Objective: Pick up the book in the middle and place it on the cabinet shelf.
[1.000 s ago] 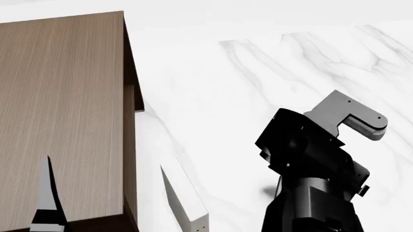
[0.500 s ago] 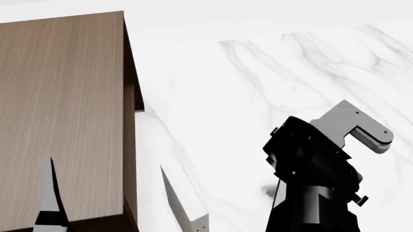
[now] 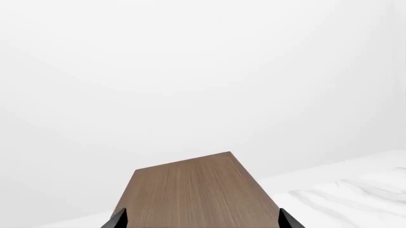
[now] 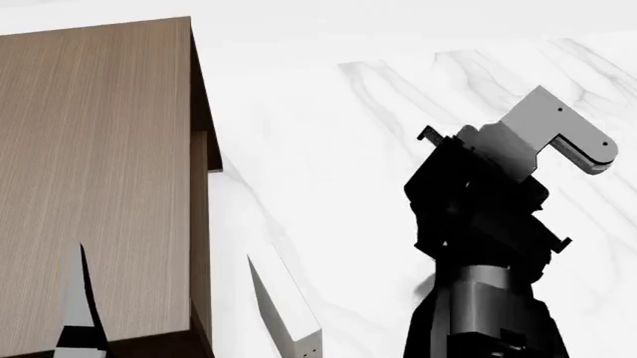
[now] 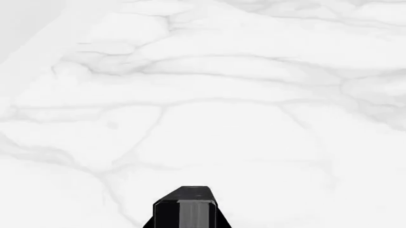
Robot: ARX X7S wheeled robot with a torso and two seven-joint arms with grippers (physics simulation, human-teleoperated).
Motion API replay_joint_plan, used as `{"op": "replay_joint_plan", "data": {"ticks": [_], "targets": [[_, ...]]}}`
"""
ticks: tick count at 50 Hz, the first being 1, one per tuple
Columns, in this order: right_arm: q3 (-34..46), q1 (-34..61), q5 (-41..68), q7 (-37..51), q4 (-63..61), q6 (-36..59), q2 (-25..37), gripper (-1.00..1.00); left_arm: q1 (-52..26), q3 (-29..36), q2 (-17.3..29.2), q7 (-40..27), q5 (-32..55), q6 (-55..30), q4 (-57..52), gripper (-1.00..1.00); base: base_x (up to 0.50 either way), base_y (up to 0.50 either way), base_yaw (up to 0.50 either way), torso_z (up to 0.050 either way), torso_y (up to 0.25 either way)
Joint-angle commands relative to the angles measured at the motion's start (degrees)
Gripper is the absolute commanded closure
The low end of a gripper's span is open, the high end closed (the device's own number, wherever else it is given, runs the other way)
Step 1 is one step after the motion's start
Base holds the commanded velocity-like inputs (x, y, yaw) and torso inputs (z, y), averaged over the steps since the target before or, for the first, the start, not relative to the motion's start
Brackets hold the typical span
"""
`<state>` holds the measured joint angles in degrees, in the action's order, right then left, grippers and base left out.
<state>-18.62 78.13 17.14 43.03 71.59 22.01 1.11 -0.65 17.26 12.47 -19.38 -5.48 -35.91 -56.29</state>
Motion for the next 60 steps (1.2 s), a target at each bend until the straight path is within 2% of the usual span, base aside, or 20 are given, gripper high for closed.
{"op": "replay_joint_plan", "data": {"ticks": [1, 4, 7, 8, 10, 16, 18, 23, 25, 28, 32, 35, 42, 48, 60], "targets": [[23.3, 1.3, 12.7, -1.5, -17.7, 0.9, -0.8, 1.0, 0.4, -1.8, -0.9, 2.7, 2.3, 1.5, -0.4, -1.0, 0.0, 0.0, 0.0, 0.0, 0.0], [27.3, -1.1, 15.1, -3.0, -28.9, 1.8, -0.7, 1.0, 0.4, -2.0, -0.8, 2.6, 2.4, 1.2, -0.7, -1.0, 0.0, 0.0, 0.0, 0.0, 0.0], [28.3, -2.5, 16.9, -3.4, -33.4, 1.3, -0.4, 1.0, 0.3, -2.1, -0.7, 2.5, 2.5, 1.2, -0.8, -1.0, 0.0, 0.0, 0.0, 0.0, 0.0], [26.5, -4.4, 21.9, -7.6, -36.9, -2.1, -0.9, 1.0, 0.4, -2.3, -0.7, 2.5, 2.6, 1.3, -0.8, -1.0, 0.0, 0.0, 0.0, 0.0, 0.0], [27.3, -4.7, 23.9, -7.6, -37.4, -1.7, -0.6, 1.0, 0.3, -2.5, -0.7, 2.5, 2.7, 1.3, -0.8, -1.0, 0.0, 0.0, 0.0, 0.0, 0.0], [29.8, -5.7, 38.7, -14.4, -41.6, -14.7, -1.0, 1.0, 0.1, -2.5, -0.5, 2.4, 3.0, 1.2, -0.6, -1.0, 0.0, 0.0, 0.0, 0.0, 0.003], [30.9, -5.9, 42.1, -16.1, -43.9, -16.2, -0.8, 1.0, -0.1, -2.5, -0.5, 2.3, 3.0, 0.7, -1.1, -1.0, 0.0, 0.0, 0.0, 0.0, 0.0], [32.3, -6.5, 47.7, -19.5, -46.4, -14.5, -0.3, 1.0, -0.3, -2.8, -0.5, 2.2, 3.4, -0.1, -1.9, -1.0, 0.0, 0.0, 0.0, 0.0, 0.002], [33.2, -5.6, 52.6, -19.9, -45.8, -7.4, 1.0, 1.0, -0.4, -2.9, -0.5, 2.2, 3.5, -0.3, -2.1, -1.0, 0.0, 0.0, 0.0, 0.0, 0.0], [31.7, -5.7, 57.6, -20.0, -45.7, -5.4, 0.6, 1.0, -0.4, -3.0, -0.5, 2.1, 3.6, -0.2, -2.0, -1.0, 0.0, 0.0, 0.0, 0.0, 0.0], [33.5, -5.2, 57.1, -19.9, -48.3, -5.0, 1.1, 1.0, -0.4, -2.1, -0.3, 2.1, 3.4, 0.2, -1.8, -1.0, 0.0, 0.0, 0.0, 0.0, 0.003], [33.3, -4.6, 60.4, -18.4, -48.6, -2.5, 0.9, 1.0, -0.8, 0.9, 0.9, 1.3, -0.3, -0.5, -2.3, -1.0, 0.0, 0.0, 0.0, 0.0, 0.0], [34.0, -3.1, 70.8, -16.6, -47.6, 6.8, 0.6, 1.0, -0.8, -0.9, 0.4, 1.8, 1.7, -1.0, -3.0, -1.0, 0.0, 0.0, 0.0, 0.0, 0.001], [36.8, -1.8, 75.0, -14.1, -47.0, 11.6, 0.0, 1.0, -0.4, -1.6, 0.2, 1.9, 2.8, -0.1, -2.2, -1.0, 0.0, 0.0, 0.0, 0.0, 0.002], [44.2, -0.4, 80.7, -13.6, -46.5, 9.2, -0.6, 1.0, -0.6, -1.5, 0.3, 1.7, 3.0, -0.5, -2.6, -1.0, 0.0, 0.0, 0.0, 0.0, 0.001]]}}
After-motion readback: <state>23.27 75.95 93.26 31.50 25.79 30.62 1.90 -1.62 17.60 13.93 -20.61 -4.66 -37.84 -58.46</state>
